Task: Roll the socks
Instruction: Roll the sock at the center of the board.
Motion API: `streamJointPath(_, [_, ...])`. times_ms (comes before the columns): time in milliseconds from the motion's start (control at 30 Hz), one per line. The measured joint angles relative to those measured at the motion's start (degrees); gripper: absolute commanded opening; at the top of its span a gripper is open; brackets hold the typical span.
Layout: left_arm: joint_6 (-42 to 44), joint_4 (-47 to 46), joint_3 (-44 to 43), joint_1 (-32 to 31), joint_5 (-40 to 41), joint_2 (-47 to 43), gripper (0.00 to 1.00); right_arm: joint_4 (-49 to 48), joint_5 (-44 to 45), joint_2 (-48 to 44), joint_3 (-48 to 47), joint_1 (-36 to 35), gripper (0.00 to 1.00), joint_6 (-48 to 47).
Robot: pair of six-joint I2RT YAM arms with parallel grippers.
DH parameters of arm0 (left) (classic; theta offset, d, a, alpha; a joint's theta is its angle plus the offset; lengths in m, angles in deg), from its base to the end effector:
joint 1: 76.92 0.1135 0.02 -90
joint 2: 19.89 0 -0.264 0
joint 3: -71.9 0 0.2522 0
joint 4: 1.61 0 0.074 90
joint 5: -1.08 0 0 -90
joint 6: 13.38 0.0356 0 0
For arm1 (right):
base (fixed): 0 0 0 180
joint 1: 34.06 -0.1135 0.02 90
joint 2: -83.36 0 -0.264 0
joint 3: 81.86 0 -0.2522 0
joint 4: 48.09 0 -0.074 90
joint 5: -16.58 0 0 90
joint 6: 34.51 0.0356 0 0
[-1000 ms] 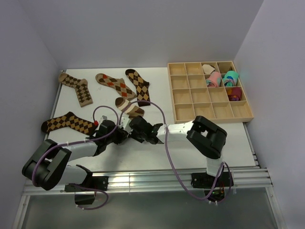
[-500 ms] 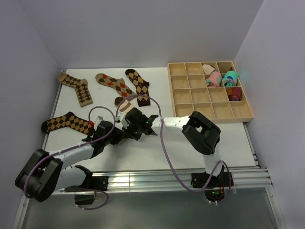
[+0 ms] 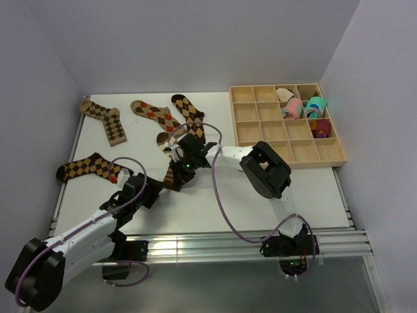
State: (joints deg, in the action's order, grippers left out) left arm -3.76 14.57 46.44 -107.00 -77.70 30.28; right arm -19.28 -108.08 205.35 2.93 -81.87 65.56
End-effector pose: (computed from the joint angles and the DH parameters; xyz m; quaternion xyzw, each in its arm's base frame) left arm 0.1440 -0.0754 0.1395 -0.4215 0.8021 -0.2890 0.3089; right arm 0.2828 0.3421 0.1386 -0.3783 0.8344 0.3856 0.1094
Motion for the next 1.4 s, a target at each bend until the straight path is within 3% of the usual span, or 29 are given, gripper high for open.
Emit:
streamJointPath(367, [-1.5, -7.4, -0.6, 0.0, -0.3, 8.0, 0.57, 0.3, -8.8, 3.6, -1.9, 2.3, 0.0, 5.9])
streamJointPath(967, [-1.9, -14.9, -3.1, 0.0, -0.3, 18.4, 0.4, 0.3, -10.1, 4.0, -1.9, 2.6, 0.0, 7.1])
streamJointPath(1133, [-1.8, -15.9, -4.3, 0.1, -0.3, 21.1, 0.29, 0.2, -10.0, 4.0, -1.9, 2.6, 0.0, 7.1])
streamJointPath(1233, [-1.6, -15.9, -4.5, 0.3, -0.5, 21.9, 0.18, 0.1, -9.5, 3.7, -1.7, 2.6, 0.08, 7.2])
streamJointPath(1400, [-1.0, -14.5, -5.4, 0.2, -1.2, 22.1, 0.1, -2.8, -3.8, -1.2, 3.6, 2.0, 0.21, 6.6])
